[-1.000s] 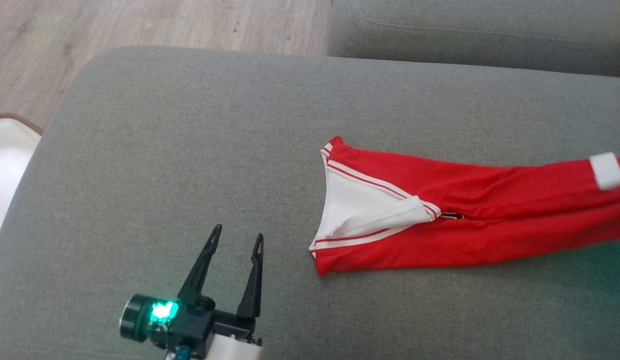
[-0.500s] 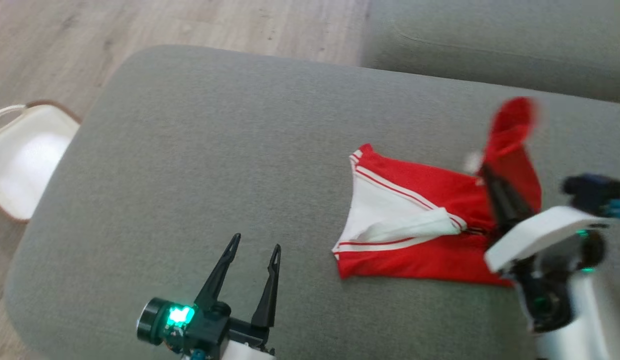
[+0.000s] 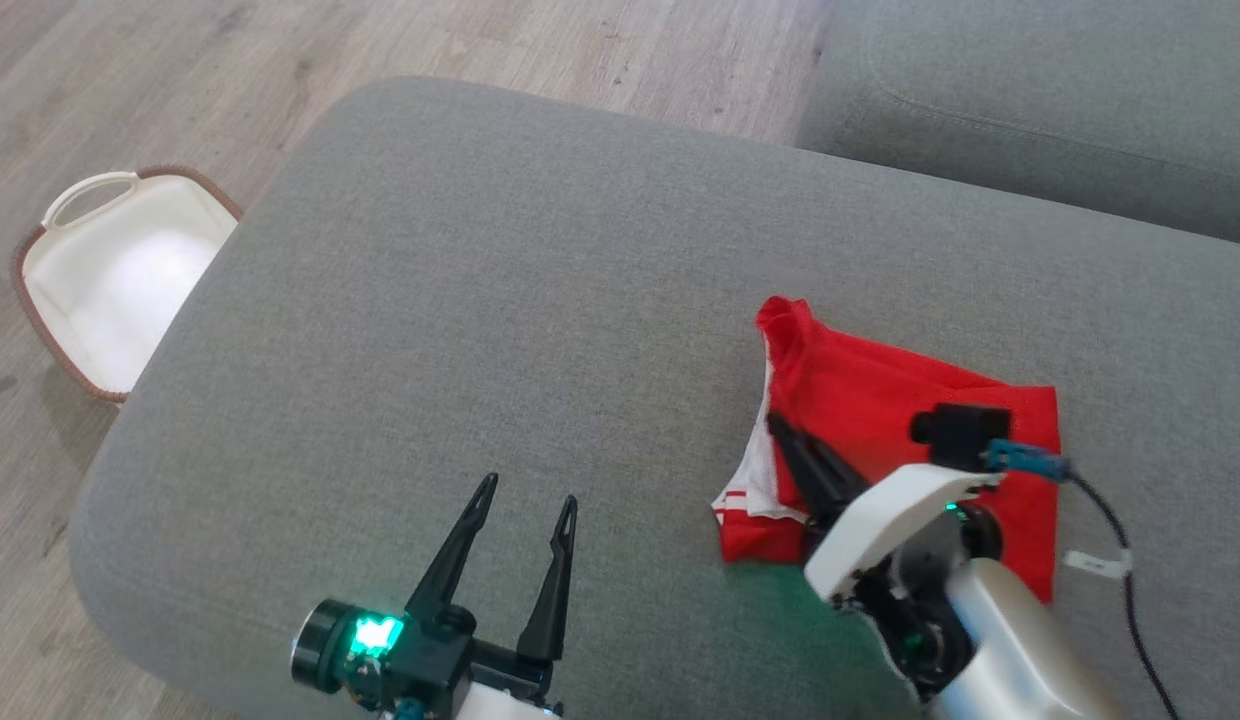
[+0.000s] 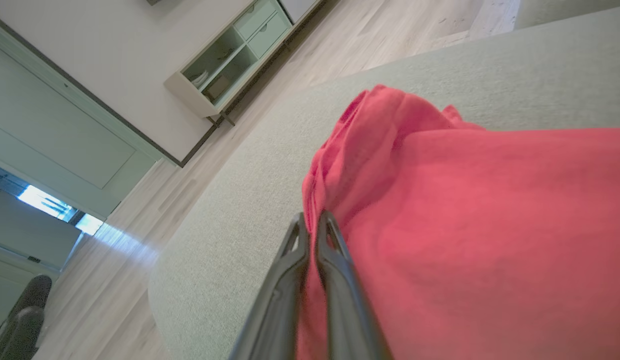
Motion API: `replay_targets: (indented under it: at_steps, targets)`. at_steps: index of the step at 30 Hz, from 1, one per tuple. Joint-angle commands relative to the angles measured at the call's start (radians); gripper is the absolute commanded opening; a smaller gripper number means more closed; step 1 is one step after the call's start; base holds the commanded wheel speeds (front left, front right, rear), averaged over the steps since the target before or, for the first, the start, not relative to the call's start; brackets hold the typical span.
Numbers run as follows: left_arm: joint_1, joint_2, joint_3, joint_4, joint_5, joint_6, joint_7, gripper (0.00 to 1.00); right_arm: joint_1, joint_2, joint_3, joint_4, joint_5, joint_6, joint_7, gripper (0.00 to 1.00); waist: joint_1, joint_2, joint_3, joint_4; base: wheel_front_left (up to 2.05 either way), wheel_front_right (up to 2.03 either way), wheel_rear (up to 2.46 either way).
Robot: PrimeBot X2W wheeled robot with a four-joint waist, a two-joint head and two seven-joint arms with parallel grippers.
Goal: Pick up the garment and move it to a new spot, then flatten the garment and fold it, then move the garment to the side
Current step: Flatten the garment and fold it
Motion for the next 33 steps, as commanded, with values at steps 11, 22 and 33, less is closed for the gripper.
replay_targets:
  at_steps: [11, 22, 33]
  targets:
    - [-0.004, -0.019, 0.064, -0.043, 0.015, 0.009, -0.009, 1.0, -0.119, 0.007, 0.073, 0.096, 0.035, -0.001, -0.228, 1.0, 0.0, 0.0, -0.007, -0.048, 0.0, 0.0, 0.0]
    - [0.039, -0.027, 0.159, -0.078, -0.06, 0.032, -0.009, 1.0, 0.043, -0.105, -0.102, 0.035, -0.113, -0.001, -0.406, 1.0, 0.0, 0.0, -0.055, -0.192, 0.0, 0.0, 0.0]
    - [0.155, -0.028, 0.224, -0.128, -0.02, 0.071, -0.009, 1.0, 0.297, -0.161, -0.243, -0.186, -0.467, -0.001, -0.427, 1.0, 0.0, 0.0, -0.118, -0.277, 0.0, 0.0, 0.0]
